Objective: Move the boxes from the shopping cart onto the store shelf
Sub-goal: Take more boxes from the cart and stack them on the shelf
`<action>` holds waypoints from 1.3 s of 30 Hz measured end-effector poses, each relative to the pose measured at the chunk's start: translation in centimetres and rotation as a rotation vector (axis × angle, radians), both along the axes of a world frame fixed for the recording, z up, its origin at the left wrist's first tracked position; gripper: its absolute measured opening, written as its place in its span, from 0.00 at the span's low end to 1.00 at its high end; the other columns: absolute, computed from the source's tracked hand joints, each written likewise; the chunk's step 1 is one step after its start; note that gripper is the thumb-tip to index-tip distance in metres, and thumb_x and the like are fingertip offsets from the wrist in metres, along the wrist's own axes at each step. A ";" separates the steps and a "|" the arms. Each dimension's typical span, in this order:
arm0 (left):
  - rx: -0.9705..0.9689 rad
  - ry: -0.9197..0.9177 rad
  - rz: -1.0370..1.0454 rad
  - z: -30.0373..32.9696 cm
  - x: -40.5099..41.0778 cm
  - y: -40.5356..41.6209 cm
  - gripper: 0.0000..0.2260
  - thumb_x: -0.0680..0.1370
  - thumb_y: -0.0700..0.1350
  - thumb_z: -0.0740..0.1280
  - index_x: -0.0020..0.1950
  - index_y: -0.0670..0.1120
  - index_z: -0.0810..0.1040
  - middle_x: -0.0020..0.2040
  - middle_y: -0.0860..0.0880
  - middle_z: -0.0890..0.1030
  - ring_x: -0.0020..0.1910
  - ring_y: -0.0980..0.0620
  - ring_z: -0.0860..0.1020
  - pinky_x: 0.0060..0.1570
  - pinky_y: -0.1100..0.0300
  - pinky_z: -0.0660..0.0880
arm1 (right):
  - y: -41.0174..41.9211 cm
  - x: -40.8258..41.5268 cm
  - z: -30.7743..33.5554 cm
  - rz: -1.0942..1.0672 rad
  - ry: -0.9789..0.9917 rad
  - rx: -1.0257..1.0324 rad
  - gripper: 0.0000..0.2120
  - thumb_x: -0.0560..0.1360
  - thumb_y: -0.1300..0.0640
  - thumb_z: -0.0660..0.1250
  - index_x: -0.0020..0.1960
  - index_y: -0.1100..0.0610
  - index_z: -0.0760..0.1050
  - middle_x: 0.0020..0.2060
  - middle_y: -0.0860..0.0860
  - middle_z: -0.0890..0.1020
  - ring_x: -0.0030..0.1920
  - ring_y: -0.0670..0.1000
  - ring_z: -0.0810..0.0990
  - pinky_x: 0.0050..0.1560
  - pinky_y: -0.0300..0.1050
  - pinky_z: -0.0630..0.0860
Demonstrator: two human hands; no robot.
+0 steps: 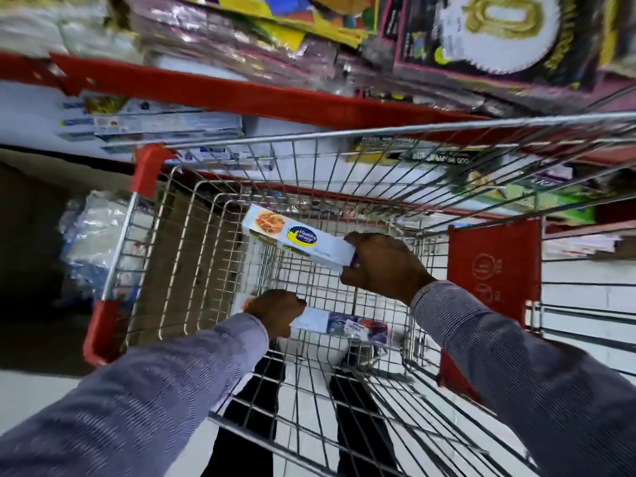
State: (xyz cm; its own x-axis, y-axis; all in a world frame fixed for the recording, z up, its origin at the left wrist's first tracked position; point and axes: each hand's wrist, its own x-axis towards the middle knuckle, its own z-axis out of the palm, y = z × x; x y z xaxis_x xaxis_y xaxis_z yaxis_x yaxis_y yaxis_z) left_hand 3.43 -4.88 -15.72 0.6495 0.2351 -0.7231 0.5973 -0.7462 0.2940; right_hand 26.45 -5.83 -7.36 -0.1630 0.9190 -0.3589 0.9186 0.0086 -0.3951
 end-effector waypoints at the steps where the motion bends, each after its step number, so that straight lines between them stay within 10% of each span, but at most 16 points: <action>1: 0.020 -0.024 0.027 1.5 -0.2 0.5 0.24 0.73 0.46 0.74 0.66 0.42 0.73 0.61 0.40 0.79 0.59 0.38 0.78 0.58 0.49 0.75 | 0.4 0.2 1.5 0.009 0.012 0.014 0.24 0.69 0.43 0.70 0.60 0.55 0.74 0.48 0.55 0.84 0.46 0.58 0.83 0.42 0.47 0.78; 6: 0.233 -0.269 0.057 12.2 -1.9 3.6 0.33 0.49 0.56 0.85 0.50 0.44 0.85 0.41 0.46 0.86 0.37 0.46 0.85 0.30 0.60 0.79 | 3.3 1.2 10.8 0.077 0.025 0.114 0.27 0.65 0.35 0.67 0.57 0.51 0.78 0.43 0.52 0.85 0.42 0.53 0.83 0.40 0.46 0.80; 11: 0.517 -0.413 0.148 27.0 -2.1 6.7 0.26 0.47 0.62 0.82 0.38 0.50 0.84 0.30 0.49 0.84 0.28 0.48 0.83 0.22 0.62 0.73 | 6.2 2.5 24.6 0.121 0.012 0.291 0.28 0.65 0.32 0.64 0.54 0.51 0.80 0.38 0.51 0.84 0.40 0.54 0.83 0.38 0.45 0.78; 19: 0.740 -0.557 0.285 47.5 0.0 10.8 0.30 0.58 0.66 0.68 0.59 0.60 0.81 0.51 0.52 0.86 0.53 0.49 0.82 0.49 0.57 0.76 | 9.1 3.8 45.9 0.098 -0.055 0.545 0.24 0.62 0.37 0.64 0.47 0.54 0.82 0.34 0.52 0.85 0.32 0.50 0.81 0.32 0.49 0.78; 22: 0.806 -0.600 0.290 52.6 1.3 12.6 0.27 0.58 0.66 0.69 0.56 0.61 0.81 0.49 0.53 0.86 0.51 0.50 0.82 0.45 0.59 0.74 | 9.9 4.6 50.8 0.086 -0.103 0.623 0.21 0.64 0.40 0.63 0.48 0.54 0.80 0.35 0.52 0.84 0.34 0.52 0.80 0.36 0.48 0.78; 32: 0.844 -0.763 0.359 63.0 5.7 19.0 0.24 0.54 0.60 0.72 0.50 0.65 0.82 0.39 0.55 0.86 0.36 0.55 0.80 0.32 0.62 0.71 | 17.0 8.3 57.3 -0.040 -0.231 0.708 0.09 0.70 0.53 0.65 0.40 0.53 0.65 0.42 0.53 0.72 0.39 0.54 0.71 0.40 0.45 0.66; 39: 0.815 -0.729 0.391 63.1 8.0 23.2 0.26 0.55 0.62 0.74 0.53 0.63 0.82 0.49 0.61 0.86 0.47 0.57 0.81 0.46 0.61 0.77 | 23.8 9.8 55.0 -0.124 -0.268 0.636 0.09 0.71 0.57 0.66 0.49 0.60 0.74 0.51 0.64 0.77 0.49 0.62 0.78 0.42 0.44 0.64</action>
